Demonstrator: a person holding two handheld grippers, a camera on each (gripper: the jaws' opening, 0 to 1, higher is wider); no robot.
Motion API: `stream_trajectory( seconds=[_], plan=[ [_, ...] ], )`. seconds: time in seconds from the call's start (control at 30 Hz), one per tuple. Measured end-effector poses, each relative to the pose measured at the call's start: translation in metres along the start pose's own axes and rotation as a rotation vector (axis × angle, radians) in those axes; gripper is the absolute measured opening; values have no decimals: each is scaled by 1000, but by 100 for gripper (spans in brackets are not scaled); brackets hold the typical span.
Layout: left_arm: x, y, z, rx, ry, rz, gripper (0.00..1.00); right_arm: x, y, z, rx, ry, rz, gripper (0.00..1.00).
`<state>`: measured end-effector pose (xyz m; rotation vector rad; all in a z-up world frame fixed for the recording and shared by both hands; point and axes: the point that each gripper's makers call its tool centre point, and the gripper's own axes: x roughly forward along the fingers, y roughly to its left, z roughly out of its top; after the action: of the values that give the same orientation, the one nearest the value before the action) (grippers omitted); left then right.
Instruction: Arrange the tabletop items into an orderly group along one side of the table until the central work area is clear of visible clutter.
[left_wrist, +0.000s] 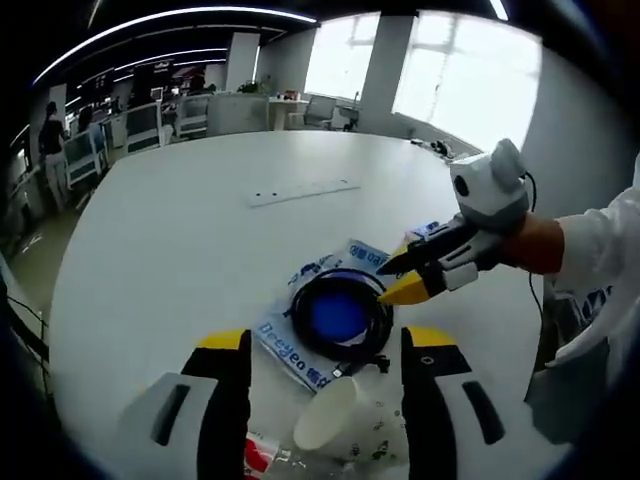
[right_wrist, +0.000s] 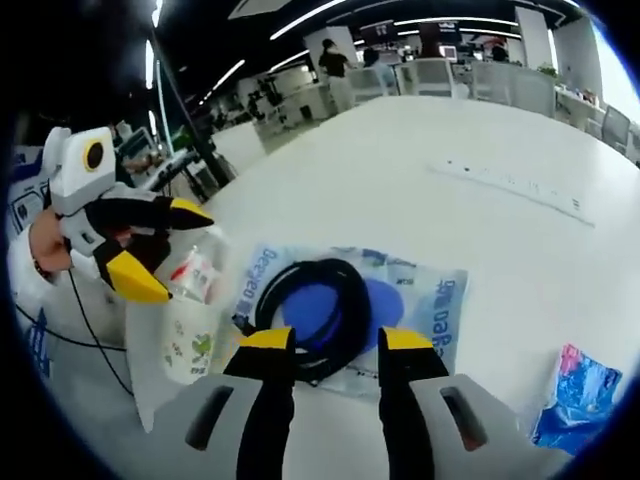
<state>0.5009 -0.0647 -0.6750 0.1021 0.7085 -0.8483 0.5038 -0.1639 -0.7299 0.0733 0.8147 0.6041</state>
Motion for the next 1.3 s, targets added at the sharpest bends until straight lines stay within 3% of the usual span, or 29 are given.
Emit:
stream_trajectory(
  seconds=[0.43, 0.63, 0.83, 1.03, 1.3],
  plan=[
    [30, -3, 3, 13, 24, -35, 50, 8, -2, -7, 39, 14, 11, 13],
    [49, -2, -9, 48, 100, -34, 43, 7, -5, -8, 58, 9, 7, 7],
    [63, 0, -20, 54, 152, -38, 33, 8, -6, -9, 78, 6, 8, 6],
    [69, 9, -37, 39, 228, -3, 22, 8, -7, -10, 93, 1, 9, 5],
    [74, 11, -39, 32, 244, 7, 15, 9, -7, -10, 111, -2, 5, 4]
  ],
)
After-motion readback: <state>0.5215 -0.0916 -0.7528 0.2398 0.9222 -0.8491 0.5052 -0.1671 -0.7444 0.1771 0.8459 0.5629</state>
